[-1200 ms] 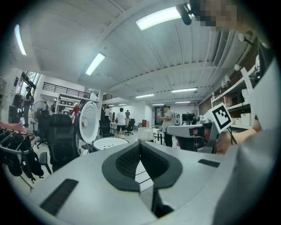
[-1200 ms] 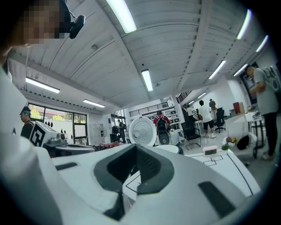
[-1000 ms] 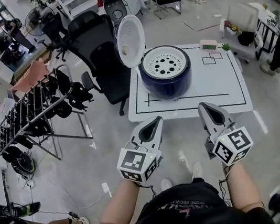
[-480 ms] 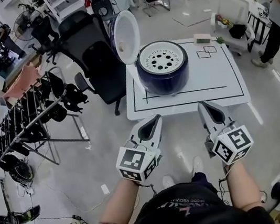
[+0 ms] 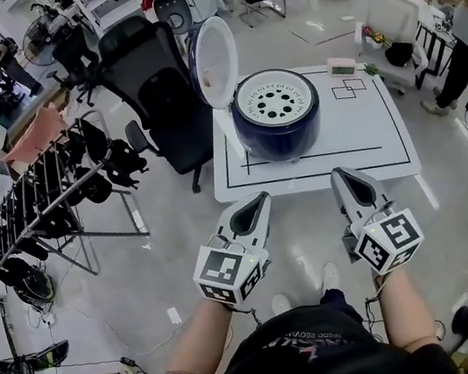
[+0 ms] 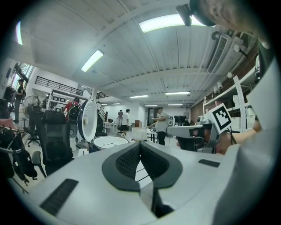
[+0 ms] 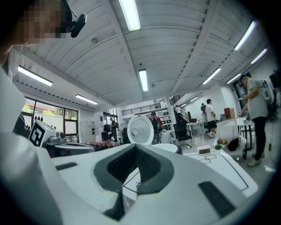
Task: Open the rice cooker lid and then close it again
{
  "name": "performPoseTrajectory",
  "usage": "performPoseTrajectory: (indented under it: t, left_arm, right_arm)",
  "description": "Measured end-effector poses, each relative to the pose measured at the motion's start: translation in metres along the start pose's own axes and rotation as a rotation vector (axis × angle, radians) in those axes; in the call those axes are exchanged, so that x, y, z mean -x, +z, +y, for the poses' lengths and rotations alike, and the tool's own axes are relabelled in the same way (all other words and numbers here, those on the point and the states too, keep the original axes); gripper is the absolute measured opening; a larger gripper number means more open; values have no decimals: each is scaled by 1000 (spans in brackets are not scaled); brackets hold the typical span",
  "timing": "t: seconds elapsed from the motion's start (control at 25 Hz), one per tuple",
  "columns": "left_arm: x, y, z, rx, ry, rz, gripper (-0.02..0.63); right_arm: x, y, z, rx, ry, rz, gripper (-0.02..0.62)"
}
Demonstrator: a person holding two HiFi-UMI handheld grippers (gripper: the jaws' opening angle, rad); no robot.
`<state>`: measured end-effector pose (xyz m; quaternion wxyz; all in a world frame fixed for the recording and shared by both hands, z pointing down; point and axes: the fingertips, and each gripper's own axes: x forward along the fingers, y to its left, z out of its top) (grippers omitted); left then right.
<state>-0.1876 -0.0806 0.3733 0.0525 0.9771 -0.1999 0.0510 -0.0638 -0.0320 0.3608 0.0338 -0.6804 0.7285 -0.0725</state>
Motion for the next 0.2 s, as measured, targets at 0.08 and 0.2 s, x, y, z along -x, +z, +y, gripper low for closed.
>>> performPoseTrajectory:
  t: [0.08,0.2]
  left_arm:
    - [-1,0,2,2,3,-1,3]
    - [-4,0,3,6,6,-3,3]
  right_arm:
    - [-2,0,-1,1,1,2,0]
    - [-4,-1,-3,0,3,5,0]
